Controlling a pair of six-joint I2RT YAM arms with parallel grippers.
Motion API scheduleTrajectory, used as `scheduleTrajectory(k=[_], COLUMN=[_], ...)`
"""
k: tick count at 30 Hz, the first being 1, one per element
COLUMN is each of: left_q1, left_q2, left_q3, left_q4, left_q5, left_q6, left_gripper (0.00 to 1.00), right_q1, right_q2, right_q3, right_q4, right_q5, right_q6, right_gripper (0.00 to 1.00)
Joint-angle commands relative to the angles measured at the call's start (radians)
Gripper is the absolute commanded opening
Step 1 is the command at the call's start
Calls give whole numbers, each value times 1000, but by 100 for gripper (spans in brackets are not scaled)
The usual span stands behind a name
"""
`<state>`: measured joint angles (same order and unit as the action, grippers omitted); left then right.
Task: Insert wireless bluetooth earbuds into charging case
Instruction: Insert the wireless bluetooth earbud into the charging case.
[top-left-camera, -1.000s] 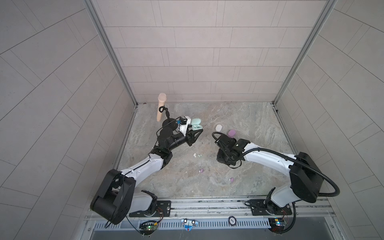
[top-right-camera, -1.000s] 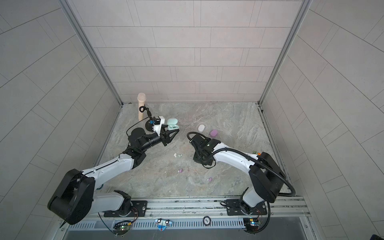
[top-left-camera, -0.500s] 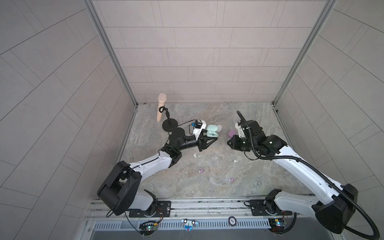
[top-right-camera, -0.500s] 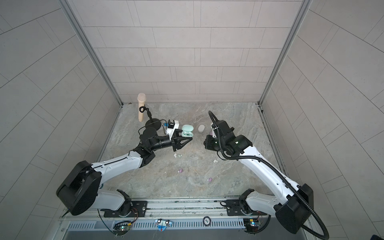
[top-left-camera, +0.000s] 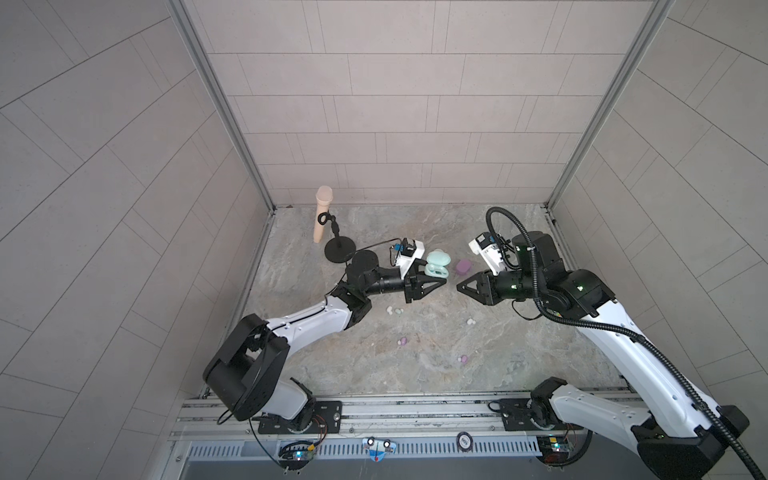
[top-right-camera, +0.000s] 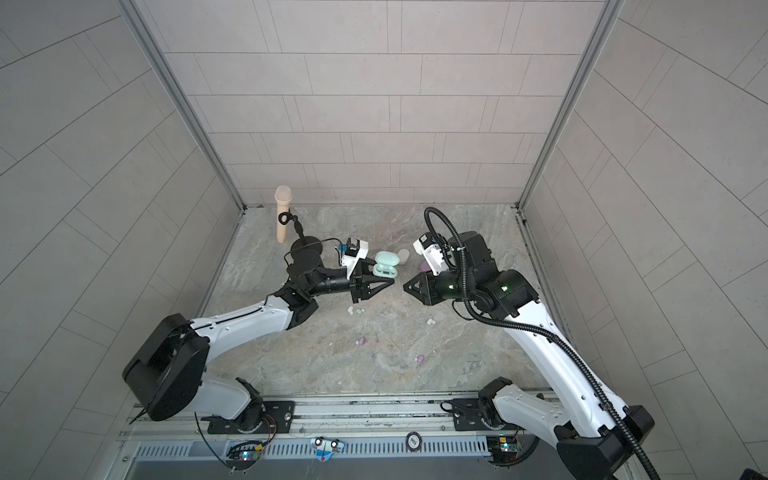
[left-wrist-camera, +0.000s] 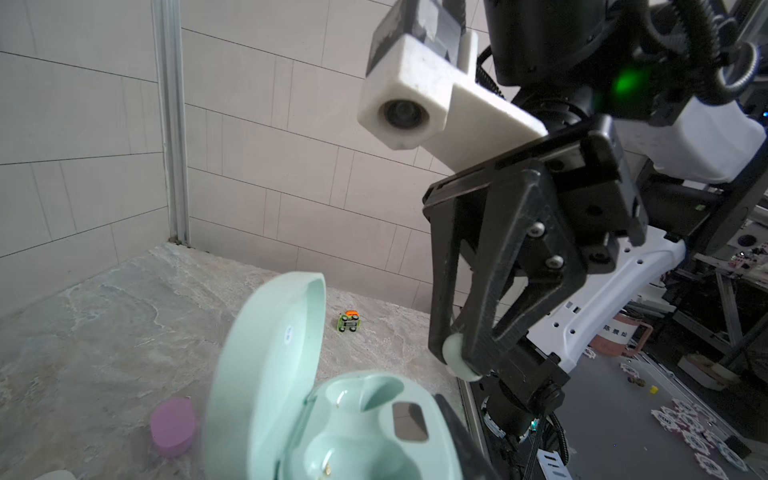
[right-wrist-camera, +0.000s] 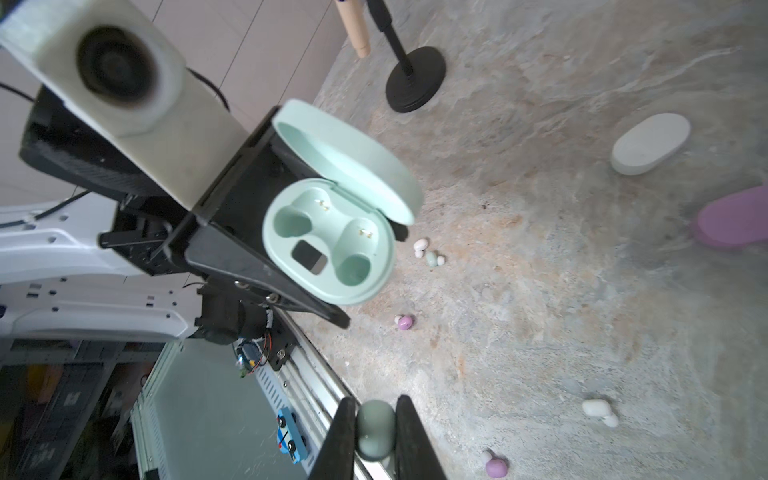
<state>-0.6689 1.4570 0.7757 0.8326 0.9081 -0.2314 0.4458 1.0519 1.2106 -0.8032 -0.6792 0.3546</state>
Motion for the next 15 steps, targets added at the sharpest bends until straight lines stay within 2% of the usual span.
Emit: scheduleTrajectory(k=[1,7,15], left_q1=[-29,-60,-82], left_q2=[-16,9,-20], left_q3=[21,-12,-28], left_q4=[14,161,114], left_q5=[45,45,55], left_q6=[19,-29,38], left_gripper=[3,3,3], right_q1=[-3,-9,-12], right_q2=[-21,-19,-23], right_q3=[55,78,86], right_q4=[-28,-25,-6], right_q5=[-125,-168,-168], right_q6=[-90,-102,-89], right_gripper=[0,0,0])
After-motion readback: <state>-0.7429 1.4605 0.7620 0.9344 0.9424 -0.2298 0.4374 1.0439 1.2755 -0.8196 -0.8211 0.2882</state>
